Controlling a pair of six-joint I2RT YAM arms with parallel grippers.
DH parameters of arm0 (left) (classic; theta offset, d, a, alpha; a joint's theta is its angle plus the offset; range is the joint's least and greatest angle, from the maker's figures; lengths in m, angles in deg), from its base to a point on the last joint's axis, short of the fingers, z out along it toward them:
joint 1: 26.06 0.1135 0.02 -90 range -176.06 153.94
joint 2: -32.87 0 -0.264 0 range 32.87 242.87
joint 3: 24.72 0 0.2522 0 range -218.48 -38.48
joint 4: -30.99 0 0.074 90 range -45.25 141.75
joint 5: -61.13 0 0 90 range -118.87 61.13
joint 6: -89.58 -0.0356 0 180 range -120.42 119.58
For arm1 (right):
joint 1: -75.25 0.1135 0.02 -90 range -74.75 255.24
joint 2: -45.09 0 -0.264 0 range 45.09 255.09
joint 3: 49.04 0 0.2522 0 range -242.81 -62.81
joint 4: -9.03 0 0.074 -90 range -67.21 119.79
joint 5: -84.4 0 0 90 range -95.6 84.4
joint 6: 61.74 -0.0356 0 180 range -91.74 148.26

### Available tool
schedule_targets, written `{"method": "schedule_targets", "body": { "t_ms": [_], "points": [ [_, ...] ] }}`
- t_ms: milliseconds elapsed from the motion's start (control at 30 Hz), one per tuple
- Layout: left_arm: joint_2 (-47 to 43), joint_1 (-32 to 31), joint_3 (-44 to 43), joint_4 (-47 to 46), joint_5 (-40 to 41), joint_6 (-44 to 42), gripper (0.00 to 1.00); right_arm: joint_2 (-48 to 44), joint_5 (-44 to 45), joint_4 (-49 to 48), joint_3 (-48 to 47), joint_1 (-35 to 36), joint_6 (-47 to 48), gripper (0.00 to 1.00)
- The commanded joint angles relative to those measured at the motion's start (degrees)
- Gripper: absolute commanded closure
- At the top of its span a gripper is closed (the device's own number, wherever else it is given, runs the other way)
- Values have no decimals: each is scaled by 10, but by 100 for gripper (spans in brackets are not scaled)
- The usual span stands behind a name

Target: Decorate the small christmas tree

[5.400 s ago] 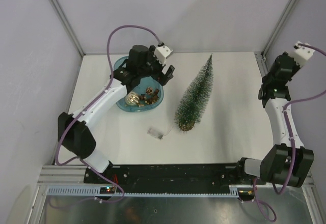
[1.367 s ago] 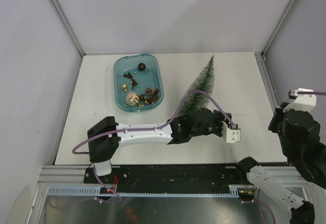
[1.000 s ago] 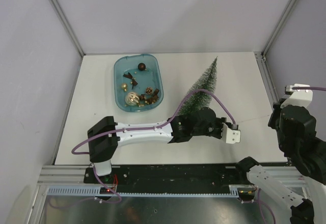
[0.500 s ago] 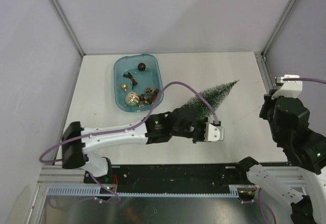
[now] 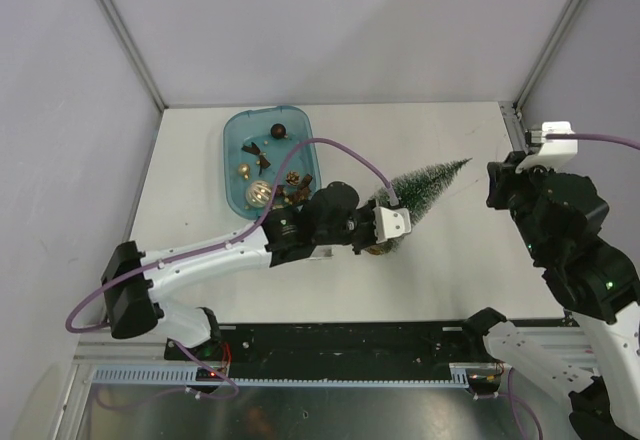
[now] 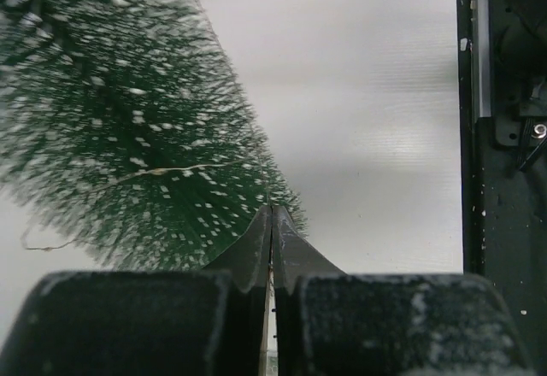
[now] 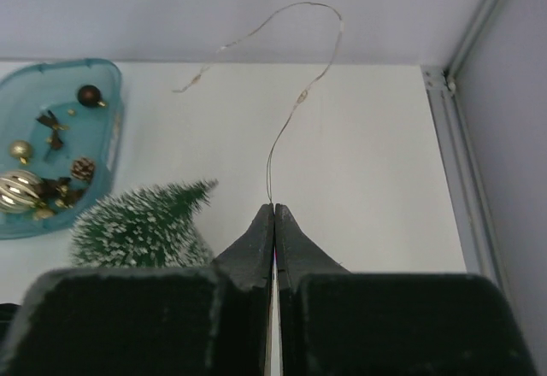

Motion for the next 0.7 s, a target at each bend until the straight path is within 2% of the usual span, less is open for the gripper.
{"method": "schedule_targets", "body": {
  "t_ms": [0, 233, 433, 667],
  "points": [
    [-39, 9, 1, -9, 9, 4, 98, -20, -70, -102, -6, 0, 31, 100],
    [-58, 21, 8, -15, 11, 0, 99, -28, -188, -178, -6, 0, 84, 100],
    [-75, 23, 30, -21, 14, 0, 99, 1, -284, -246, -6, 0, 119, 100],
    [-88, 29, 44, -26, 16, -1, 99, 68, -335, -323, -6, -1, 165, 100]
  ]
}}
